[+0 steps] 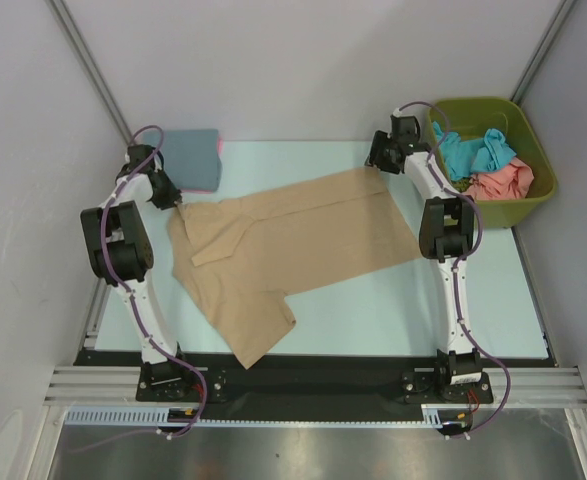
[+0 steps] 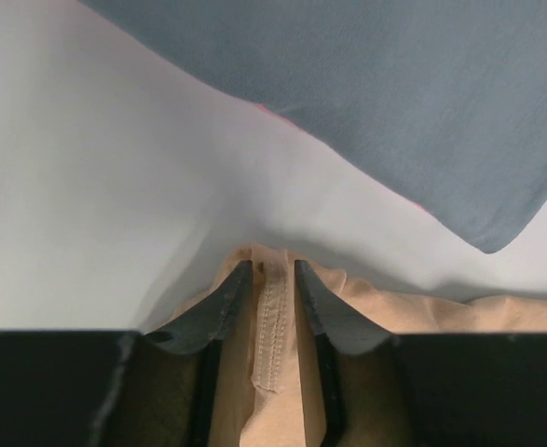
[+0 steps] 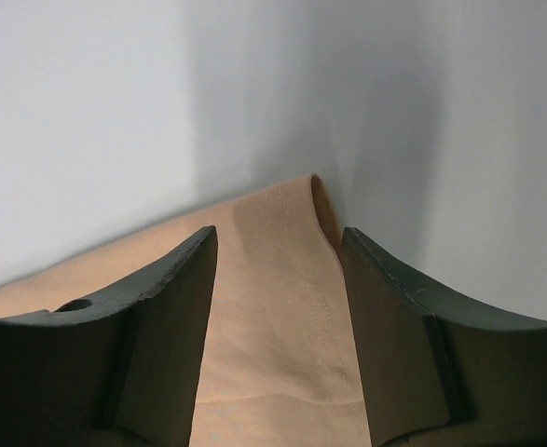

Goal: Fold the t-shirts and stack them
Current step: Fold the tshirt

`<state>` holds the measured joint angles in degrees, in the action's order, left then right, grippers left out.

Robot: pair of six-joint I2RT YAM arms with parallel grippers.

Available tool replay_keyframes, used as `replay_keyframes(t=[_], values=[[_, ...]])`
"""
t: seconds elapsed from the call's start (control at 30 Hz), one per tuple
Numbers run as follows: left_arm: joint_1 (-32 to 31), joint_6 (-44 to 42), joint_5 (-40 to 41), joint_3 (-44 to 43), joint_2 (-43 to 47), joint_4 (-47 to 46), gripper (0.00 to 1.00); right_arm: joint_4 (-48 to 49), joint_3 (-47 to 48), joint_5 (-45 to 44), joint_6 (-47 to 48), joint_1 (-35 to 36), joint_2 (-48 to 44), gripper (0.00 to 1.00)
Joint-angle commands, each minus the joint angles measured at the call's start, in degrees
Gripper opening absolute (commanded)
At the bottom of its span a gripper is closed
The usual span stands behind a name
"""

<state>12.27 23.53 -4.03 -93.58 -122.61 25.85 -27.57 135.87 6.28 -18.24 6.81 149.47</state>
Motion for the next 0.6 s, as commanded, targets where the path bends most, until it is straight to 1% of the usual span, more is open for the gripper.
replay_keyframes(t=[0.0, 0.1, 0.13, 0.23, 0.27, 0.3, 0.33, 0.37, 0.43, 0.47, 0.53, 0.57], values=[[0.5, 0.4, 0.9, -3.0, -0.8, -0.4, 0.27, 2.5, 1.4, 1.7, -0.4, -0.5, 1.2, 0.59], [0.5, 0.5, 1.0, -3.7, -1.4, 0.0, 0.2, 3.1, 1.4, 3.2, -1.2, -0.7, 2.0, 0.56], [0.5, 0.5, 1.0, -3.9, -1.3, 0.1, 0.16, 3.7, 1.5, 4.3, -1.4, -0.6, 2.4, 0.52], [0.5, 0.4, 1.3, -4.0, -1.2, 0.0, 0.11, 5.0, 1.5, 4.6, -2.1, -0.7, 2.8, 0.5], [0.5, 0.5, 1.5, -4.1, -1.4, 0.2, 0.08, 5.4, 1.3, 4.2, -2.7, -0.9, 3.1, 0.48], [0.5, 0.5, 1.5, -4.2, -1.6, 0.3, 0.07, 5.9, 1.2, 4.2, -3.9, -1.1, 3.3, 0.42], [0.5, 0.6, 1.5, -4.3, -1.8, 0.3, 0.04, 6.6, 1.3, 4.2, -4.7, -1.4, 3.4, 0.38], [0.5, 0.6, 1.5, -4.6, -2.0, 0.4, 0.0, 6.7, 1.8, 4.3, -5.4, -1.7, 4.0, 0.29], [0.5, 0.9, 1.7, -4.8, -2.0, 0.5, 0.0, 7.1, 1.9, 4.2, -7.2, -2.1, 4.2, 0.23], [0.6, 0.9, 1.8, -4.7, -2.0, 0.6, 0.0, 7.3, 1.9, 4.0, -7.5, -2.2, 4.3, 0.13], [0.6, 0.8, 3.0, -4.3, -1.5, 0.9, 0.0, 7.0, 2.0, 2.1, -7.2, -2.3, 4.2, 0.07], [0.6, 0.9, 3.7, -4.1, -1.1, 1.0, 0.0, 7.1, 1.9, 1.3, -7.1, -2.3, 4.1, 0.0]])
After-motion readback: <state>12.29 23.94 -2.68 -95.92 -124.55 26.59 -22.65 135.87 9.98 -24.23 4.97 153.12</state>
